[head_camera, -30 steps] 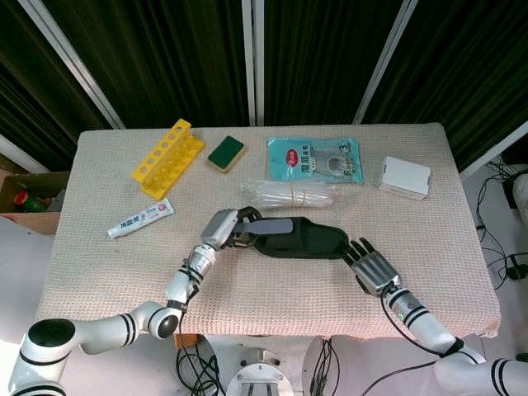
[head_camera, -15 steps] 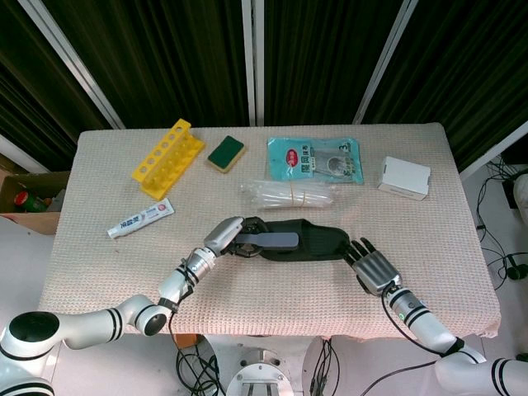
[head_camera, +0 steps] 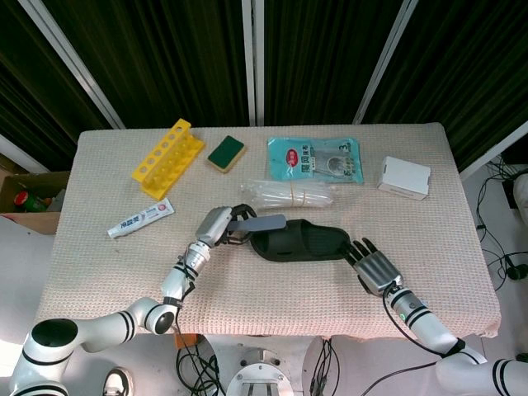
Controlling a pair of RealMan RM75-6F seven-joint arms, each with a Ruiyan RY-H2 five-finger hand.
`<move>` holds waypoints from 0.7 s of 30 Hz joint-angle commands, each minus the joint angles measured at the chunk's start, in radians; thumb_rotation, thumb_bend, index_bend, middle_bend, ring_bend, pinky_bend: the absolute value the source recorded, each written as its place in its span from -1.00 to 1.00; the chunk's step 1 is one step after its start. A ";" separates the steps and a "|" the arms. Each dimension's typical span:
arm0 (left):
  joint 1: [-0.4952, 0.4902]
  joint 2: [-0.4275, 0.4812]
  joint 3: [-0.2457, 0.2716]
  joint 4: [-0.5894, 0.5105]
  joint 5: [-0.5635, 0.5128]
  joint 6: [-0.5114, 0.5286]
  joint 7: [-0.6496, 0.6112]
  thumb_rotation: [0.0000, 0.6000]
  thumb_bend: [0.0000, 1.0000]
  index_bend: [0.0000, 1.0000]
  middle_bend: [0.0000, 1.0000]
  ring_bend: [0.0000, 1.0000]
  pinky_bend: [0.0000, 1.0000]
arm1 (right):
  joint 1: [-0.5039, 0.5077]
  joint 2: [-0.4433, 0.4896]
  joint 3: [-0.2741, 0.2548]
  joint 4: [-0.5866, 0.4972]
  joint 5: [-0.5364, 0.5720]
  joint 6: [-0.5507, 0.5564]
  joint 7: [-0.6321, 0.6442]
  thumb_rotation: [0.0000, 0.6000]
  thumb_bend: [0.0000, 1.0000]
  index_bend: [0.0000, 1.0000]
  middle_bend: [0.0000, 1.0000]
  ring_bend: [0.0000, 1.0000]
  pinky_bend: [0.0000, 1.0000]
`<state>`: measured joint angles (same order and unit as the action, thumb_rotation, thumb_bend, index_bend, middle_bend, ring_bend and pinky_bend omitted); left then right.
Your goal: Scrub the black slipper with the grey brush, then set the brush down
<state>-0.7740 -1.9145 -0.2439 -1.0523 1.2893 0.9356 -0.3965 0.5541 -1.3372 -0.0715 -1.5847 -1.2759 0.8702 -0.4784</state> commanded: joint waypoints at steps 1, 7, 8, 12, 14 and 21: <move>0.017 -0.057 -0.039 0.055 -0.051 0.078 0.104 1.00 -0.26 0.77 0.91 0.58 0.57 | -0.001 -0.002 0.000 0.002 0.001 0.000 0.003 1.00 0.28 -1.00 -1.00 -1.00 -1.00; 0.027 -0.061 -0.072 0.023 -0.091 0.093 0.158 1.00 -0.26 0.77 0.92 0.58 0.56 | -0.001 -0.005 -0.001 0.006 -0.003 0.001 0.005 1.00 0.29 -1.00 -1.00 -1.00 -1.00; 0.031 -0.047 -0.065 0.000 -0.087 0.078 0.147 1.00 -0.26 0.77 0.92 0.58 0.56 | 0.000 -0.005 -0.001 0.006 -0.003 0.001 0.006 1.00 0.29 -1.00 -1.00 -1.00 -1.00; 0.041 -0.015 -0.026 -0.065 -0.051 0.059 0.128 1.00 -0.26 0.77 0.92 0.58 0.56 | 0.001 -0.007 0.000 0.007 -0.003 0.000 0.006 1.00 0.29 -1.00 -1.00 -1.00 -1.00; 0.045 0.002 -0.004 -0.103 -0.036 0.039 0.115 1.00 -0.26 0.77 0.92 0.58 0.56 | 0.001 -0.008 -0.002 0.008 -0.002 -0.001 0.004 1.00 0.29 -1.00 -1.00 -1.00 -1.00; 0.060 0.130 0.041 -0.290 -0.033 -0.087 0.007 1.00 -0.26 0.77 0.92 0.58 0.56 | -0.003 -0.005 -0.007 0.007 0.004 0.000 -0.003 1.00 0.30 -1.00 -1.00 -1.00 -1.00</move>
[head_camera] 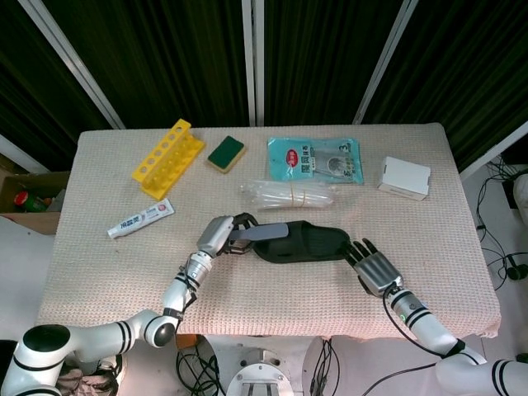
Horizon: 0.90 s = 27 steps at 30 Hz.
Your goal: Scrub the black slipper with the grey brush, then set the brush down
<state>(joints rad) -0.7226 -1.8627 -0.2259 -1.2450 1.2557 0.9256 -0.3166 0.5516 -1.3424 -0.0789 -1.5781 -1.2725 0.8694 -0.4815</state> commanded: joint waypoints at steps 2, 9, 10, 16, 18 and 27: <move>0.012 0.121 0.023 -0.145 0.002 -0.107 -0.119 1.00 -0.26 0.77 0.92 0.58 0.56 | -0.001 0.002 0.001 -0.001 0.000 0.003 0.001 1.00 0.29 -1.00 -1.00 -1.00 -1.00; 0.013 0.189 0.029 -0.182 0.032 -0.158 -0.233 1.00 -0.26 0.78 0.94 0.60 0.57 | -0.002 -0.001 0.000 0.002 -0.002 0.003 0.004 1.00 0.29 -1.00 -1.00 -1.00 -1.00; 0.016 0.179 0.027 -0.170 0.033 -0.142 -0.224 1.00 -0.26 0.78 0.93 0.60 0.57 | -0.002 -0.002 0.000 0.002 -0.001 0.002 0.004 1.00 0.29 -1.00 -1.00 -1.00 -1.00; 0.027 0.090 0.012 -0.075 -0.010 -0.049 -0.096 1.00 -0.26 0.78 0.92 0.59 0.57 | 0.001 -0.001 0.002 0.000 0.004 0.000 -0.002 1.00 0.29 -1.00 -1.00 -1.00 -1.00; 0.031 0.056 0.013 -0.038 -0.017 -0.012 -0.035 1.00 -0.26 0.78 0.92 0.59 0.57 | 0.002 0.000 0.003 -0.001 0.007 -0.001 -0.003 1.00 0.29 -1.00 -1.00 -1.00 -1.00; 0.030 -0.065 -0.007 0.122 0.010 0.141 0.139 1.00 -0.24 0.77 0.91 0.57 0.56 | 0.001 -0.006 0.002 0.009 0.013 -0.005 0.001 1.00 0.30 -1.00 -1.00 -1.00 -1.00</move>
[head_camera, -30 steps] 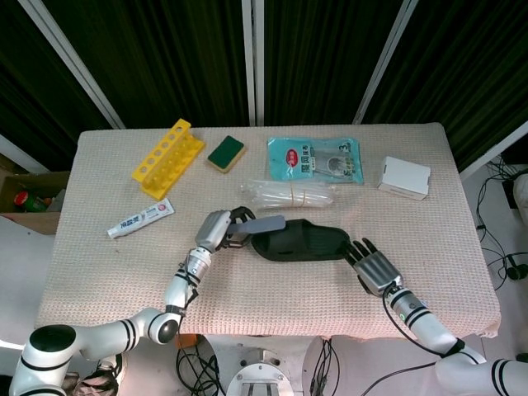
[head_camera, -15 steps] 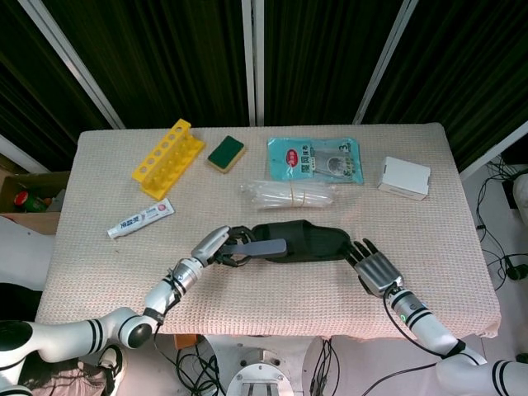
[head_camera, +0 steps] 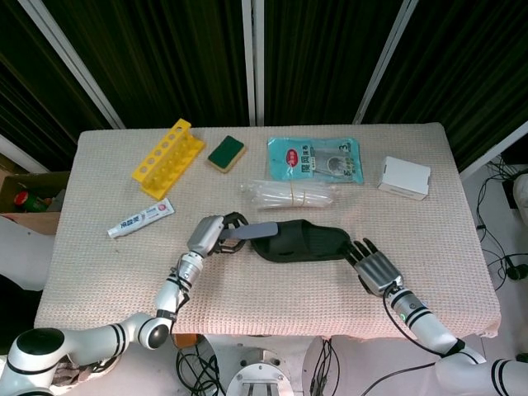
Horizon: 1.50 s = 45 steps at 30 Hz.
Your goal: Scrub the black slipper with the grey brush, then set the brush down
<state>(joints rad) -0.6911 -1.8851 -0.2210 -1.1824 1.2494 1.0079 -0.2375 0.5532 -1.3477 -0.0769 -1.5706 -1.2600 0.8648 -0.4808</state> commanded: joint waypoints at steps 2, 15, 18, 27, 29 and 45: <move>-0.003 -0.073 -0.019 0.114 0.029 0.112 0.122 1.00 -0.24 0.76 0.90 0.57 0.56 | 0.000 0.000 0.000 0.001 0.000 0.001 0.001 1.00 0.30 -1.00 -1.00 -1.00 -1.00; 0.050 -0.009 -0.062 0.030 0.026 0.164 0.033 1.00 -0.24 0.76 0.90 0.57 0.55 | -0.006 0.009 0.002 -0.006 -0.010 0.018 0.011 1.00 0.31 -1.00 -1.00 -1.00 -1.00; 0.081 0.057 -0.015 -0.020 0.082 0.174 -0.036 1.00 -0.24 0.76 0.90 0.57 0.54 | -0.011 0.016 0.004 -0.010 -0.017 0.030 0.021 1.00 0.31 -1.00 -1.00 -1.00 -1.00; 0.154 0.157 0.141 0.050 0.247 0.234 -0.177 1.00 -0.24 0.74 0.89 0.56 0.52 | -0.029 0.015 0.011 -0.007 -0.073 0.082 0.074 1.00 0.30 -1.00 -1.00 -1.00 -1.00; 0.162 0.159 0.159 0.076 0.263 0.241 -0.193 1.00 -0.24 0.74 0.89 0.56 0.52 | -0.041 0.005 0.016 0.005 -0.132 0.132 0.122 1.00 0.28 -1.00 -1.00 -1.00 -1.00; 0.182 0.149 0.234 0.242 0.316 0.209 -0.326 1.00 -0.24 0.74 0.88 0.56 0.51 | -0.149 -0.007 0.069 0.091 -0.449 0.594 0.453 0.90 0.20 -1.00 -1.00 -1.00 -1.00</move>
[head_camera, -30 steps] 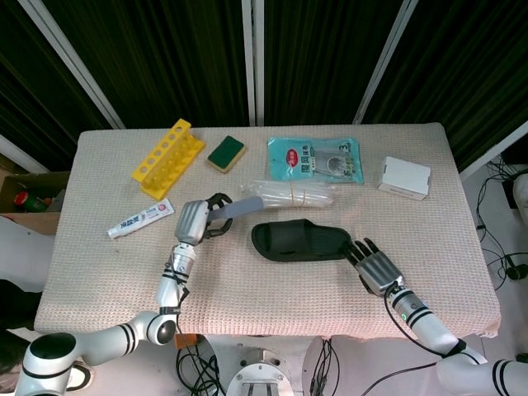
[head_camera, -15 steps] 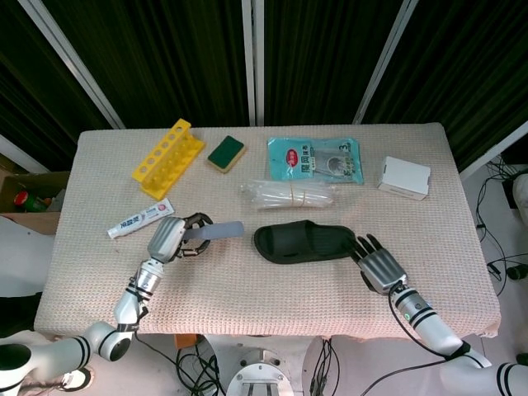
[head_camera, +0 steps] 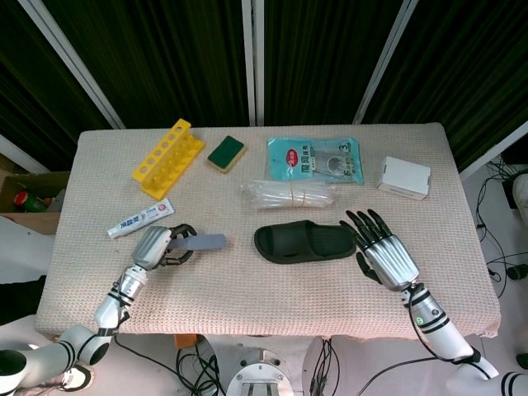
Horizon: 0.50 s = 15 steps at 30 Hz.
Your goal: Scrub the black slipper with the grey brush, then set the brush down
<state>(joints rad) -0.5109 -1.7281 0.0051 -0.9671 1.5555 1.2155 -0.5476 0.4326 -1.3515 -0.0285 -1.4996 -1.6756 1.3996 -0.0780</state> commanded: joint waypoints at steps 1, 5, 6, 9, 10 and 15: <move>0.002 -0.013 0.008 0.036 0.012 0.004 -0.021 1.00 -0.24 0.74 0.88 0.56 0.51 | -0.032 -0.002 0.024 0.022 -0.034 0.067 0.054 0.90 0.20 -1.00 -1.00 -1.00 -1.00; 0.005 -0.028 0.010 0.067 0.014 0.004 -0.055 1.00 -0.24 0.73 0.88 0.55 0.51 | -0.042 0.004 0.030 0.022 -0.027 0.070 0.054 0.90 0.20 -1.00 -1.00 -1.00 -1.00; 0.003 -0.030 0.014 0.076 0.017 -0.001 -0.067 1.00 -0.24 0.73 0.87 0.55 0.50 | -0.043 0.005 0.030 0.023 -0.026 0.068 0.053 0.90 0.20 -1.00 -1.00 -1.00 -1.00; 0.001 -0.038 0.021 0.100 0.020 -0.016 -0.089 1.00 -0.24 0.69 0.84 0.52 0.49 | -0.048 -0.004 0.034 0.040 -0.032 0.076 0.060 0.91 0.19 -1.00 -1.00 -1.00 -1.00; 0.000 -0.040 0.024 0.107 0.021 -0.022 -0.095 1.00 -0.24 0.68 0.83 0.51 0.48 | -0.050 -0.006 0.035 0.045 -0.032 0.079 0.061 0.92 0.19 -1.00 -1.00 -1.00 -1.00; -0.002 -0.049 0.032 0.137 0.027 -0.033 -0.106 1.00 -0.24 0.62 0.78 0.47 0.44 | -0.056 -0.010 0.044 0.054 -0.036 0.090 0.064 0.93 0.19 -1.00 -1.00 -1.00 -1.00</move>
<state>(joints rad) -0.5125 -1.7745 0.0348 -0.8345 1.5803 1.1839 -0.6524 0.3772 -1.3616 0.0156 -1.4454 -1.7115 1.4891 -0.0141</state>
